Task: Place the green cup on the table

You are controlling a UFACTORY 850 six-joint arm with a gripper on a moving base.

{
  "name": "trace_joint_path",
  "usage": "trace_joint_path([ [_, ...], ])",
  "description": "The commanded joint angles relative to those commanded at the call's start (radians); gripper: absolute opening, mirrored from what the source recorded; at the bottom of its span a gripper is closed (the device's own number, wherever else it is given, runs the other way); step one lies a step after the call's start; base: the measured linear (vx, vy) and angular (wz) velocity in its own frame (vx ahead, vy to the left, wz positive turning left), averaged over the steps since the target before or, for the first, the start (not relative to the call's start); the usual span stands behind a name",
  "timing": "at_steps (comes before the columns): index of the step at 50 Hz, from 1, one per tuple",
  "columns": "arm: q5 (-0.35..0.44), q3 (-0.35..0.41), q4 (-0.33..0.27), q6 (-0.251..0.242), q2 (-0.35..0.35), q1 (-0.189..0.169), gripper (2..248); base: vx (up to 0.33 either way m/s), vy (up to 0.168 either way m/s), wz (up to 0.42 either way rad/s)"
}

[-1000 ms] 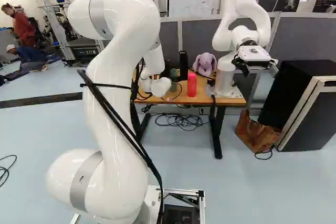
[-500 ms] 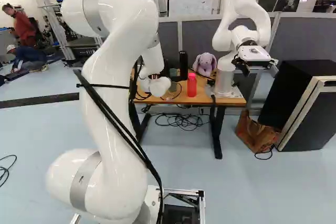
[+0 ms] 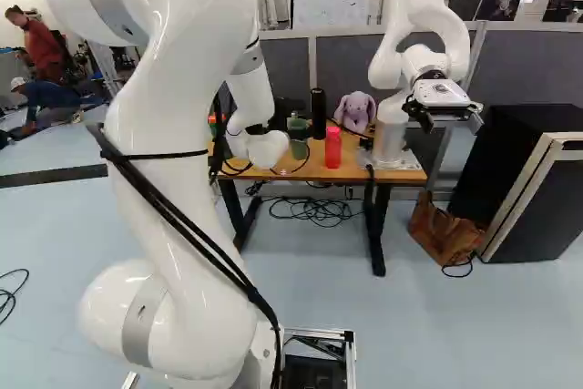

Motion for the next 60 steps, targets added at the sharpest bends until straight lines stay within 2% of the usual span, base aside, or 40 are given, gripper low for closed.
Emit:
trace_joint_path([
  [60,0.000,0.330,0.000,0.000,0.284,0.074,247,0.000,0.000,0.000],
])
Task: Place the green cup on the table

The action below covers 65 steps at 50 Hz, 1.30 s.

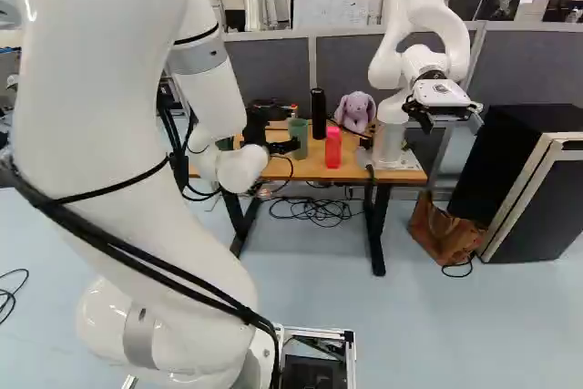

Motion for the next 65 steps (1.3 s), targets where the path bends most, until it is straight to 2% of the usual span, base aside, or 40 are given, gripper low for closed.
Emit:
trace_joint_path([
  [15,0.000,0.080,0.000,0.000,0.075,0.003,247,0.000,0.000,0.000],
  [40,-0.015,0.103,0.000,0.000,0.107,0.001,247,0.000,0.000,0.000],
  [65,-0.065,0.175,0.000,0.000,0.208,-0.005,247,0.000,0.000,0.000],
])
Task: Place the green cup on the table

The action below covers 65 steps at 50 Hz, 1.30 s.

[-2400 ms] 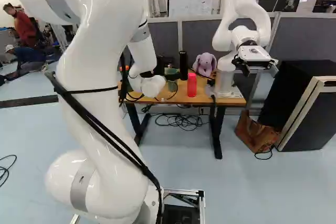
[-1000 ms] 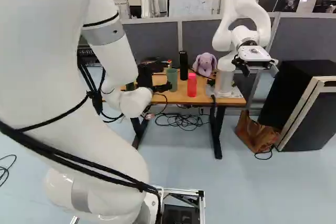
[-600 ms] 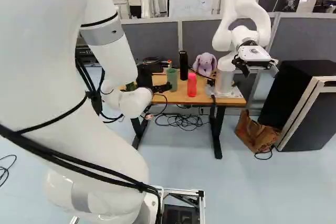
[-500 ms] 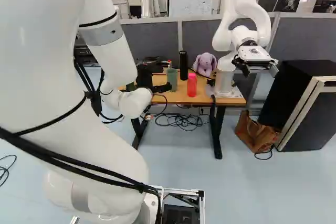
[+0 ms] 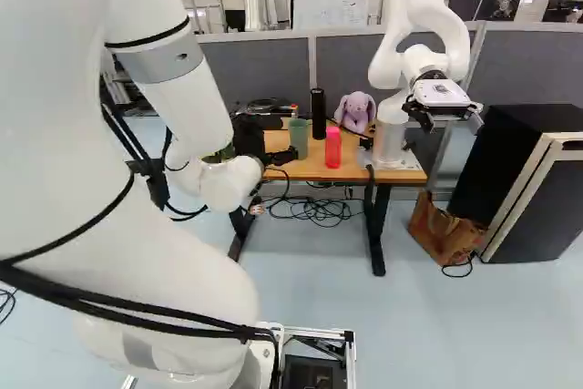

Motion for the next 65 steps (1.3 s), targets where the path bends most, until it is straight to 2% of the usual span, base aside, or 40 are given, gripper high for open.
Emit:
trace_joint_path([
  [16,-0.042,0.062,0.000,0.000,0.086,-0.005,247,0.000,0.000,0.000],
  [32,-0.071,0.104,0.000,0.000,0.144,-0.009,247,0.000,0.000,0.000],
  [65,-0.087,0.128,0.000,0.000,0.178,-0.011,247,0.000,0.000,0.000],
])
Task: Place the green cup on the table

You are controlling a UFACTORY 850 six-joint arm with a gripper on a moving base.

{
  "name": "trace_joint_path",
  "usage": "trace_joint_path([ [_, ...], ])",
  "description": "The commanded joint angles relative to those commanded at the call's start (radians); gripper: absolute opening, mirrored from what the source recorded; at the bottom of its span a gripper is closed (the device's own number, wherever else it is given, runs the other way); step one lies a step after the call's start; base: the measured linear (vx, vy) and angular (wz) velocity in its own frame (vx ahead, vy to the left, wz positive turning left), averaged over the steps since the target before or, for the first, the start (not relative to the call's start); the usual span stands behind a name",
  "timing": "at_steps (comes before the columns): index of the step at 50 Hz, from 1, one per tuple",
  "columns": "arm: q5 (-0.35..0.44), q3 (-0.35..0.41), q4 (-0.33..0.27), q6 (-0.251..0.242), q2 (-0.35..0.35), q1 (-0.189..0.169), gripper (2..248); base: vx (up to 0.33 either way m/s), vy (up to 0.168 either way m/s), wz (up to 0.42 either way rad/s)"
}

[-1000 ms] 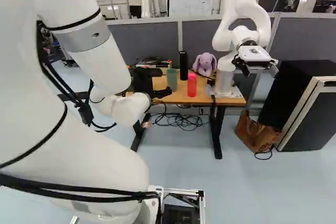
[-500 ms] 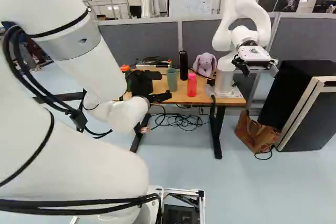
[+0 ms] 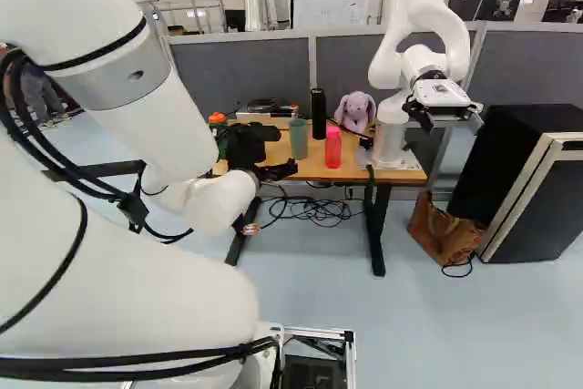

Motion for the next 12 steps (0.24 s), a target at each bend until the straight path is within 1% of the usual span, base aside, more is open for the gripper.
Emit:
trace_joint_path([
  [12,0.000,0.000,0.000,0.000,0.000,0.000,247,0.000,0.000,0.000],
])
